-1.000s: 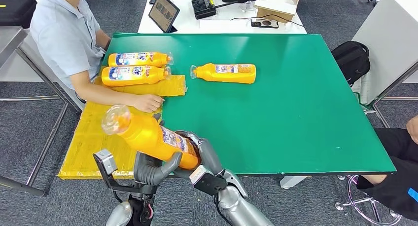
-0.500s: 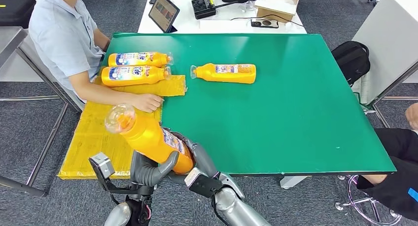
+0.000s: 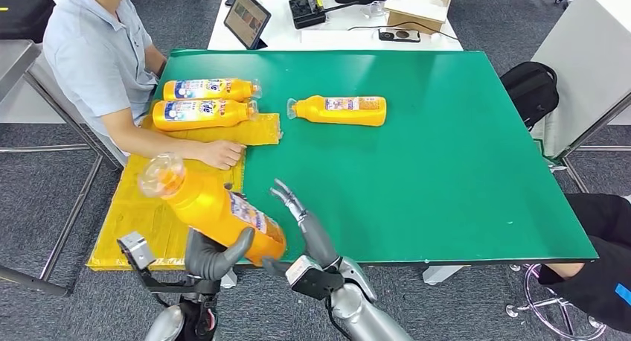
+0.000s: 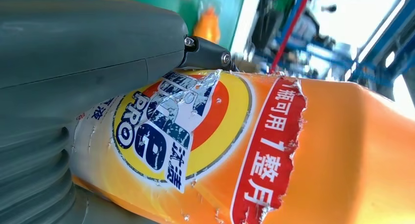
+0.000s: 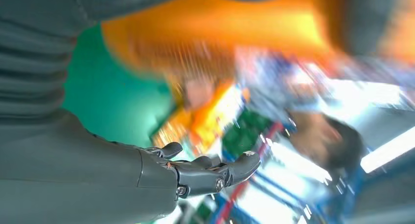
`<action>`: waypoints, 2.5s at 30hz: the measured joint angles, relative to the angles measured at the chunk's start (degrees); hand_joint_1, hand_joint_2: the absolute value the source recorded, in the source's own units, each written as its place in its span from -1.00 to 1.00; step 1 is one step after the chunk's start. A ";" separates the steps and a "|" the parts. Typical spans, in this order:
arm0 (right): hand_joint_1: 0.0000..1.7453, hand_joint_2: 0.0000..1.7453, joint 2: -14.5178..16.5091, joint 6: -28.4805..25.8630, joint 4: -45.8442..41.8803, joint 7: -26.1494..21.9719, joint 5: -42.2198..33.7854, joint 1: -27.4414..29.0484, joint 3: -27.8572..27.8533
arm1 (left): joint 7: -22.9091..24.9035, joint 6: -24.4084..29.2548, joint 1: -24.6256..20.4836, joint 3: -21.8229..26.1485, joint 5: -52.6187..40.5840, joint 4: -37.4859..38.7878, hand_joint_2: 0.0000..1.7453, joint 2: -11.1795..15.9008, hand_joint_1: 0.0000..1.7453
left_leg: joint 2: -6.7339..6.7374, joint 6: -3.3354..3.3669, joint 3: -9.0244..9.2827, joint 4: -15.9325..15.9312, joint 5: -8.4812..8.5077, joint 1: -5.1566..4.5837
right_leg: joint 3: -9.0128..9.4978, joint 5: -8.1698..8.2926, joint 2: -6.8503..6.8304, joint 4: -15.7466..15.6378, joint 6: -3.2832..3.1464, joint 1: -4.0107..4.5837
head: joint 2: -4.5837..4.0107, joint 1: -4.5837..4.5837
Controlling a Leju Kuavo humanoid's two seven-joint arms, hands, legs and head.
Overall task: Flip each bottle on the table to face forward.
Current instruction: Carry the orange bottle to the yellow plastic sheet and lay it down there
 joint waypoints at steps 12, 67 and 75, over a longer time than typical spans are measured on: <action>-1.00 -1.00 -0.74 -14.18 -13.31 -0.01 0.24 -0.28 6.53 | -4.12 24.78 0.91 11.94 -30.89 -0.88 1.00 3.21 1.00 | 0.02 -0.03 -0.01 -0.01 0.02 0.05 | -0.06 -0.01 0.01 0.02 -0.02 0.03 | 0.00 0.02; -1.00 -1.00 -5.65 -5.83 -22.10 -0.01 -2.17 5.07 4.07 | 19.48 16.30 -39.83 -6.01 -81.49 58.69 1.00 5.09 -0.82 | -0.02 -0.02 0.13 0.00 0.12 0.02 | 0.10 0.11 -0.04 0.01 0.06 0.01 | 0.00 0.01; -1.00 -1.00 -5.63 -5.17 -21.43 0.00 -2.30 5.44 2.49 | 18.23 10.52 -41.18 -5.93 -78.67 59.94 1.00 4.40 -1.00 | -0.12 -0.02 0.22 0.00 0.13 0.02 | 0.27 0.10 -0.08 0.01 0.06 0.00 | 0.00 0.00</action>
